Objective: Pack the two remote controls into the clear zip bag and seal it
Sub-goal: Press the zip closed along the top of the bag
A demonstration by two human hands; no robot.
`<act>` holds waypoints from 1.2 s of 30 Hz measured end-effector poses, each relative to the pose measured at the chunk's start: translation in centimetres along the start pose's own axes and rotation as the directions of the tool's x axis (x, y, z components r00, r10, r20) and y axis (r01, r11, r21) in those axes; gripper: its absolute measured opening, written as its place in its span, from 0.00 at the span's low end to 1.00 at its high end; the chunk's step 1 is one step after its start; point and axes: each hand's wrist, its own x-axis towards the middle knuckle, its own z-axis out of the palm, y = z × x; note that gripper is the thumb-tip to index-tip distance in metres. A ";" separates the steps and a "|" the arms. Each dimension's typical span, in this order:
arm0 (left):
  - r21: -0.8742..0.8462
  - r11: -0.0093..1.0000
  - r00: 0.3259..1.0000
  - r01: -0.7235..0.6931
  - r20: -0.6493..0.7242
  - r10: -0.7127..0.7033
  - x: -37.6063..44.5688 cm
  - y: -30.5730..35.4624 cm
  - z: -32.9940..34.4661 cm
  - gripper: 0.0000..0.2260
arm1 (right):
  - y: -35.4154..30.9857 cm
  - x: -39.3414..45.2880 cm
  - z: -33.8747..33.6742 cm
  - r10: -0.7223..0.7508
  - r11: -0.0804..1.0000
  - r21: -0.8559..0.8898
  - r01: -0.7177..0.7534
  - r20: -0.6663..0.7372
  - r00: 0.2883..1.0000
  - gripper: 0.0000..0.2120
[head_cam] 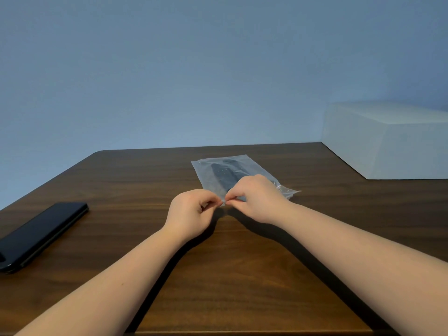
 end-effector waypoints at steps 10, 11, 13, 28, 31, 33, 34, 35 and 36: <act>-0.022 1.000 1.000 -0.008 -0.013 0.008 0.1 -0.2 -0.1 0.05 | -0.1 0.1 0.3 -0.021 0.999 -0.029 0.020 -0.038 0.999 0.12; -0.029 1.000 1.000 -0.005 -0.013 0.005 0.1 -0.3 -0.1 0.05 | -0.1 0.1 0.3 -0.024 0.999 -0.029 0.023 -0.038 0.999 0.12; -0.045 0.999 1.000 0.009 -0.011 -0.009 0.1 -0.3 -0.2 0.05 | 0.0 0.1 0.3 -0.035 0.999 -0.040 0.034 -0.040 0.999 0.12; 0.069 0.995 0.998 -0.067 0.006 0.067 -0.2 -0.8 -0.5 0.07 | 0.5 -0.7 1.6 -0.200 0.961 -0.218 0.170 -0.121 0.972 0.09; 0.073 0.996 0.998 -0.060 0.015 0.059 -0.2 -0.7 -0.5 0.07 | 1.2 -0.9 1.8 -0.227 0.944 -0.274 0.184 -0.133 0.965 0.07; 0.078 0.994 0.997 -0.070 -0.009 0.071 -0.2 -0.9 -0.6 0.08 | 2.0 -1.2 1.6 -0.240 0.929 -0.321 0.183 -0.146 0.960 0.05; 0.085 0.994 0.997 -0.070 -0.016 0.072 -0.2 -1.0 -0.8 0.08 | 2.5 -1.4 1.5 -0.234 0.922 -0.347 0.171 -0.148 0.961 0.05; 0.094 0.993 0.998 -0.067 -0.014 0.069 -0.3 -1.1 -0.9 0.07 | 3.1 -1.6 1.4 -0.225 0.914 -0.374 0.156 -0.148 0.963 0.05; 0.103 0.993 0.998 -0.065 -0.004 0.066 -0.4 -1.2 -1.0 0.07 | 3.8 -1.9 1.2 -0.222 0.906 -0.398 0.146 -0.150 0.963 0.05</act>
